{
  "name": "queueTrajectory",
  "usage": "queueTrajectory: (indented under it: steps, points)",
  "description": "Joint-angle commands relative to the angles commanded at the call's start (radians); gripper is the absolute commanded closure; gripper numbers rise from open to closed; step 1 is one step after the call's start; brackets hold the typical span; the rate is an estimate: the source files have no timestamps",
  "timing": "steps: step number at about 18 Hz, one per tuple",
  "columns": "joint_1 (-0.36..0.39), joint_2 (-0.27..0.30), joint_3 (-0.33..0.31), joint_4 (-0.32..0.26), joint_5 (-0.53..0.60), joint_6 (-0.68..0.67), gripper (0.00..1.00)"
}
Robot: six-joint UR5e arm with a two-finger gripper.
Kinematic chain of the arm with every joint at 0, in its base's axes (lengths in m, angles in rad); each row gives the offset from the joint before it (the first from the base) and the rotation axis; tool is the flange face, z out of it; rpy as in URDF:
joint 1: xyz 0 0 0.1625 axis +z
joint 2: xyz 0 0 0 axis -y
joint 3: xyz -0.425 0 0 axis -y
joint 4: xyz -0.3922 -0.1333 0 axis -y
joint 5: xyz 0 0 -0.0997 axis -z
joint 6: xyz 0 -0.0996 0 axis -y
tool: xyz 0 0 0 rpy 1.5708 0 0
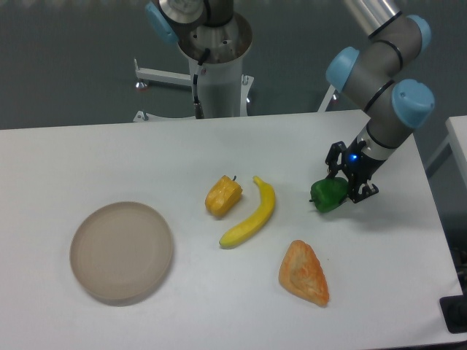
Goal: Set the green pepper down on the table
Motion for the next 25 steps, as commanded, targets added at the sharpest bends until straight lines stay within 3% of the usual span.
queueTrajectory:
  steps: [14,15,20,25]
  points:
    - [-0.006,-0.006,-0.003,0.021,0.0,-0.028,0.54]
    - [-0.006,-0.008,-0.002,0.021,0.0,-0.029,0.51]
    - [-0.006,-0.006,0.005,0.021,0.0,-0.029,0.17]
    - [-0.005,-0.002,0.029,0.02,0.008,-0.031,0.04]
